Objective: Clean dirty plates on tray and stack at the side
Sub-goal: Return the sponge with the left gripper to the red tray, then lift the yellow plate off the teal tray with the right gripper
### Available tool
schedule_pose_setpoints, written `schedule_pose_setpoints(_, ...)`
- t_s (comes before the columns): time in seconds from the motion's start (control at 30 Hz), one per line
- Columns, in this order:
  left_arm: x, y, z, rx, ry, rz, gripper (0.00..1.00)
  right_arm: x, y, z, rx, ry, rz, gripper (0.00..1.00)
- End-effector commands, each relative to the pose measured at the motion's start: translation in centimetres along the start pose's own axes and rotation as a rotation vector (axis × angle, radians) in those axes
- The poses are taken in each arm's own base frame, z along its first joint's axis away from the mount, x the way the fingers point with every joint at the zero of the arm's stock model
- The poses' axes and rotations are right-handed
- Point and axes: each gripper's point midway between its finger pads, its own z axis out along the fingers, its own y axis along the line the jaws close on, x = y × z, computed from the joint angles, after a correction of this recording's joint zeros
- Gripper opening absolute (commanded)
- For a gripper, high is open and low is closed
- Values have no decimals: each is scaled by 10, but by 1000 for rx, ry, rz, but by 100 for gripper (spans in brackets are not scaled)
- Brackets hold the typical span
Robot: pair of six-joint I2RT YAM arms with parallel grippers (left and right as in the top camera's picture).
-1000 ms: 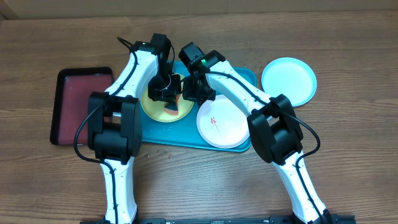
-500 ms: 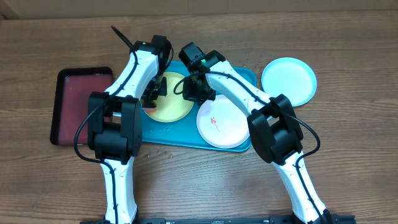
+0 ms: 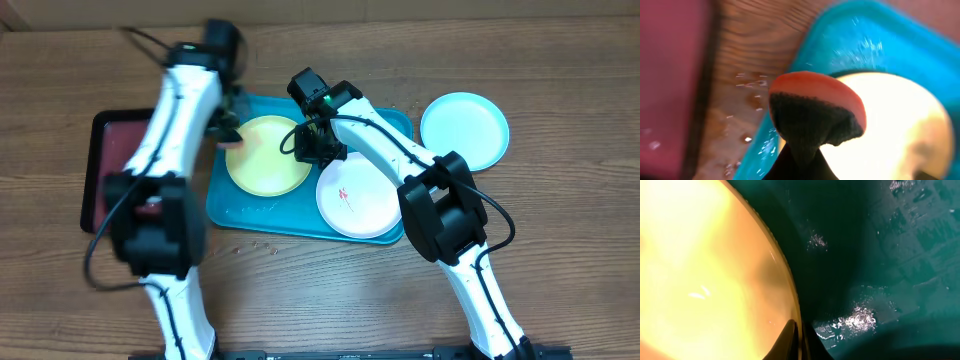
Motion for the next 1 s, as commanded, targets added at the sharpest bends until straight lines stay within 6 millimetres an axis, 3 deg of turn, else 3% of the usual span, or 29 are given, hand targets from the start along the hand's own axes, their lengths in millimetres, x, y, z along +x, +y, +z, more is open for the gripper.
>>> schedule_pose_setpoints(0.0, -17, 28, -42, 92, -37, -137, 4, -8, -18, 7, 63, -30, -29, 4)
schedule_pose_setpoints(0.23, -4, 88, -20, 19, 79, -257, 4, -13, 0, 3, -22, -37, -84, 4)
schedule_pose_setpoints(0.3, 2, 94, -12, 22, 106, -285, 4, -18, 6, -6, -34, -60, -105, 4)
schedule_pose_setpoints(0.43, 5, 95, 1, 48, 123, -301, 4, -33, 20, -44, -26, -160, -189, 4)
schedule_pose_setpoints(0.6, -4, 102, 3, 56, 92, -322, 4, -46, 19, -98, 156, -325, -275, 4)
schedule_pose_setpoints(0.73, -25, 123, 7, 63, 24, -378, 4, -43, 15, -130, 355, -420, -335, 4)
schedule_pose_setpoints(0.97, -35, 158, 18, 46, 5, -455, 4, -33, 18, -150, 560, -516, -394, 4)
